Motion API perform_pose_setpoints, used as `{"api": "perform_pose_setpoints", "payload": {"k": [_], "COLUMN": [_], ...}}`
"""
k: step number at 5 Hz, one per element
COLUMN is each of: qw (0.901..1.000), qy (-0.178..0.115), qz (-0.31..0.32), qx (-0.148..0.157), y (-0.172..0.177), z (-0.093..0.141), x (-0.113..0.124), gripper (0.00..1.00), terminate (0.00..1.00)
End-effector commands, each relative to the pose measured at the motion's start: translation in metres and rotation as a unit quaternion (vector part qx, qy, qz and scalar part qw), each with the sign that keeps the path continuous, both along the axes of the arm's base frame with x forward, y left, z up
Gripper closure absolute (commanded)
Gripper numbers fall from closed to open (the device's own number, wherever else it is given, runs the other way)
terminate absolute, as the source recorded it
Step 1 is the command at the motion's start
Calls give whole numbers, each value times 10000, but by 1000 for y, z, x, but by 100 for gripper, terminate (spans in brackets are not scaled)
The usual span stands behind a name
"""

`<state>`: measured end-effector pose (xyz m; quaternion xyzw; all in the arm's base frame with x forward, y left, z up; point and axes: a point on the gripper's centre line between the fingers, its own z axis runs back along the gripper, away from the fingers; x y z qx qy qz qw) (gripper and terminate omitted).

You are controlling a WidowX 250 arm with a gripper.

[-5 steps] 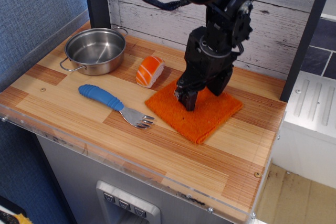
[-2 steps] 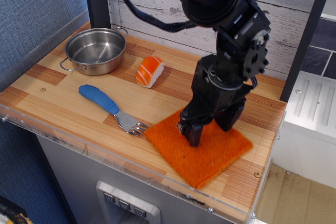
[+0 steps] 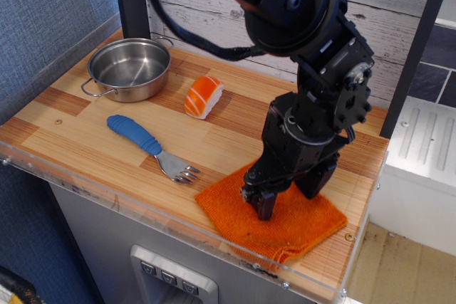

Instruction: Place Orange towel on bottom right side of table

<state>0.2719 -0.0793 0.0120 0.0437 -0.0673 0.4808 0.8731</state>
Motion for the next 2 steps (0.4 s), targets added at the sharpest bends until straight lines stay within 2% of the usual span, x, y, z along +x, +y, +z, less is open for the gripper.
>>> {"api": "perform_pose_setpoints", "payload": {"k": [1, 2], "qw": [9977, 9944], "qy": [-653, -1042], "qz": [-18, 89], "qx": [-153, -173], "y": [4, 7], "z": [40, 73], "x": [12, 24], "gripper": [0, 0], "terminate": [0, 0]}}
